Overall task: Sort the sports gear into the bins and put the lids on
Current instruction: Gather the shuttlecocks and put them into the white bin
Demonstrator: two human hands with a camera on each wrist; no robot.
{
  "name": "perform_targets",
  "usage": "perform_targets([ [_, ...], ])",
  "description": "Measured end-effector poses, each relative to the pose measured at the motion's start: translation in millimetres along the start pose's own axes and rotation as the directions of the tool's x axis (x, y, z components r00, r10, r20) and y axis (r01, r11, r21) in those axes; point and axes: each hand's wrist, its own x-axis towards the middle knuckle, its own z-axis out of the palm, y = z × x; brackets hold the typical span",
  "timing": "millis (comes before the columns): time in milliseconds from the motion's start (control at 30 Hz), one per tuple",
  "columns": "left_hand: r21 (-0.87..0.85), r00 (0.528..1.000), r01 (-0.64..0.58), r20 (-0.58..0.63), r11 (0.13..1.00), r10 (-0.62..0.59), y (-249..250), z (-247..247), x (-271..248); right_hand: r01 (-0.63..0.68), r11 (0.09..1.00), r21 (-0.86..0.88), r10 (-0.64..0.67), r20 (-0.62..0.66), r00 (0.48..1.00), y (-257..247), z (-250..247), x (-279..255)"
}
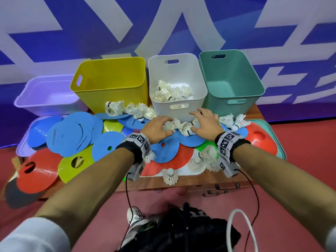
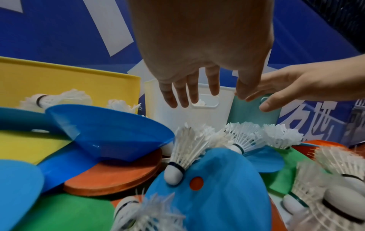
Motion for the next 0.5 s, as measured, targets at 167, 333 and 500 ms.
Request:
perform_targets([
  [167, 0.034, 0.998, 0.045, 0.039, 0.998, -0.046, -16.8, 5.6, -0.7, -0.016, 0.999, -0.041, 0.019, 0.073, 0.997, 2.6, 6.6, -6.4],
  [333, 0.116, 0.991, 0.082, 0.099, 0.99, -0.093, -26.5, 8.8, 5.3, -0.001, 0.995, -0.1, 0.017, 0.156, 0.988, 8.2, 19.2, -7.5],
  [500, 0.253, 0.969, 0.103, 0.193, 0.962, -0.154, -29.0, 11.0, 11.2, 0.013, 0.981, -0.195, 0.029, 0.208, 0.978, 11.1, 23.1, -0.4],
])
